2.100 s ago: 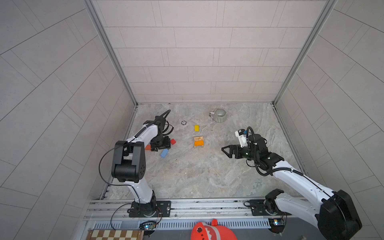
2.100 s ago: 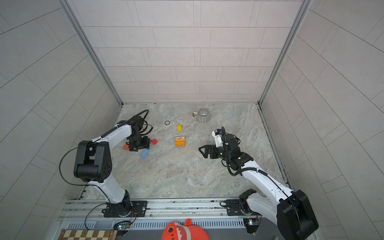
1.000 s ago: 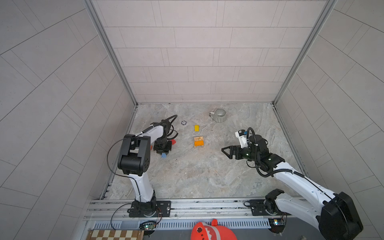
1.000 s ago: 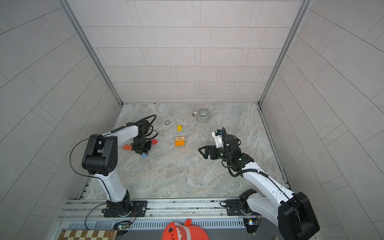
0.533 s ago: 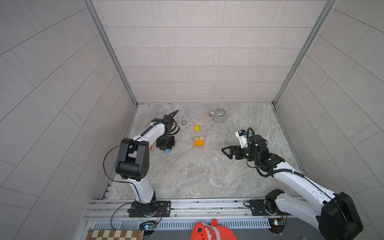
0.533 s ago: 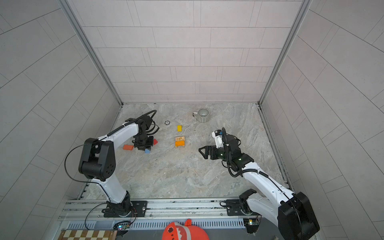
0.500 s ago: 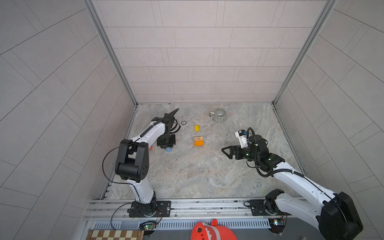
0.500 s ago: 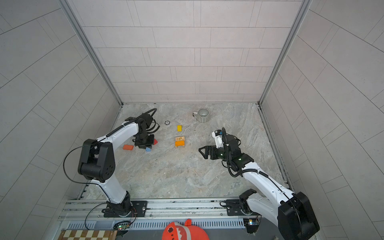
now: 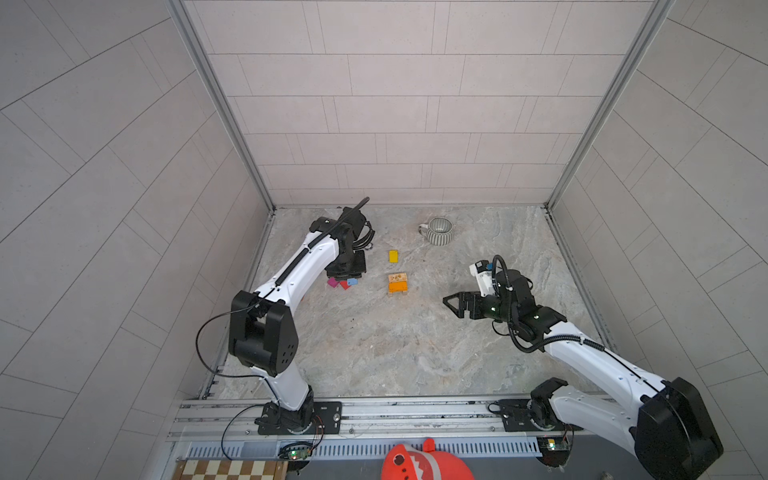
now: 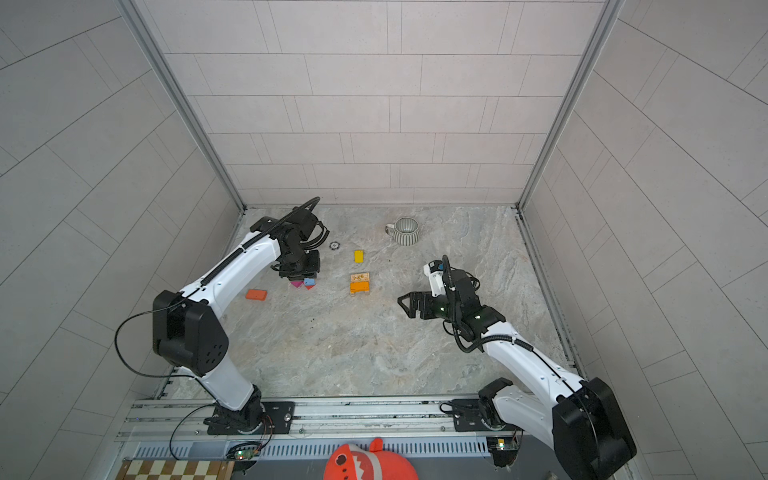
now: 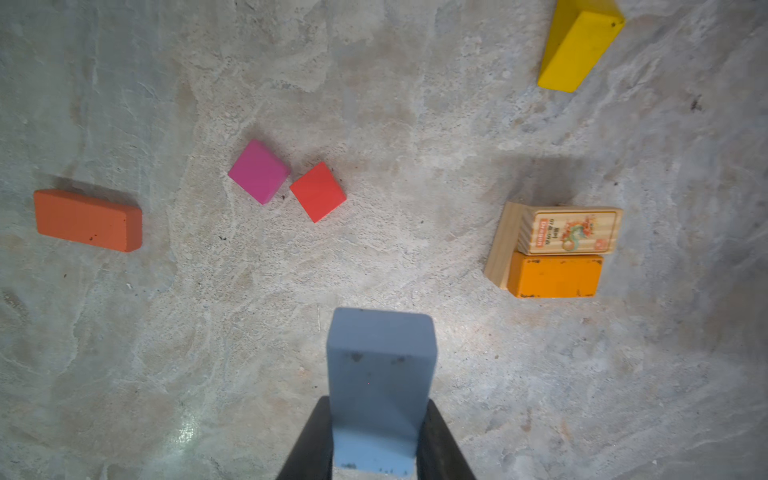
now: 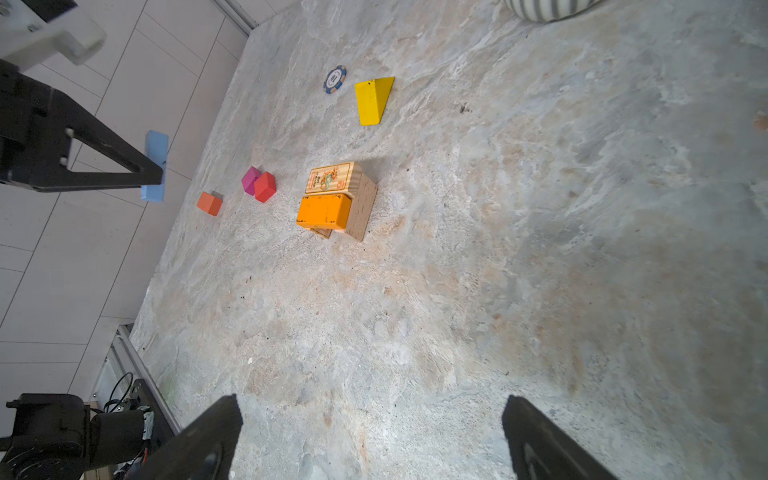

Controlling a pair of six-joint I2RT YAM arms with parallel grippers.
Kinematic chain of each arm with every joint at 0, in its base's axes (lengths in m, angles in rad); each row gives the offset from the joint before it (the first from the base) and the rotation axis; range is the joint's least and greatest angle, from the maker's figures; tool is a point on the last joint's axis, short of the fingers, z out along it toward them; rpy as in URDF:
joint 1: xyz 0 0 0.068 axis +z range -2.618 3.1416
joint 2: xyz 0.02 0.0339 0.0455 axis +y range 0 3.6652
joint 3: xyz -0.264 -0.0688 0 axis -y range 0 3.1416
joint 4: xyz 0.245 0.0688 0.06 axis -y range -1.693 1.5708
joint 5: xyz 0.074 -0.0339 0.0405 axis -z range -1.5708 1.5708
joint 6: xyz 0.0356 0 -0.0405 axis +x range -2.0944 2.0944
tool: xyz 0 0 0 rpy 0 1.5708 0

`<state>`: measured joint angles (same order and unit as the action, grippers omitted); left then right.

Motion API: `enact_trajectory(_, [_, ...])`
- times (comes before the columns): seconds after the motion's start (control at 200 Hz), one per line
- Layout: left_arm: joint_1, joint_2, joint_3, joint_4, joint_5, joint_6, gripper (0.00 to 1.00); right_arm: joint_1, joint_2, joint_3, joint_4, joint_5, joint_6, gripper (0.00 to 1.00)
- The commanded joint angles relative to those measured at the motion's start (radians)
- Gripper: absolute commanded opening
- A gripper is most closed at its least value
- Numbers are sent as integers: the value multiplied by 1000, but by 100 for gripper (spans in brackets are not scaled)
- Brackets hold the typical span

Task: Build the wood block tower
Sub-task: 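Lift the light blue block and carry it toward the stack with left gripper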

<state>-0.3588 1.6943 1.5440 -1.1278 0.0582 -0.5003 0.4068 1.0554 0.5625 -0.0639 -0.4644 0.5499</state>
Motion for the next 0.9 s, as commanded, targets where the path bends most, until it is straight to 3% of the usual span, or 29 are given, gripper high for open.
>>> enact_trajectory(0.0, [-41, 18, 58, -66, -24, -52, 14, 1, 6, -5, -6, 18, -8, 100])
enact_trajectory(0.525, [-216, 231, 307, -125, -63, -140, 13, -2, 6, -10, -14, 48, 2, 100])
enact_trajectory(0.896, [-262, 301, 299, -104, -62, -187, 13, -4, -4, -10, -31, 73, 12, 100])
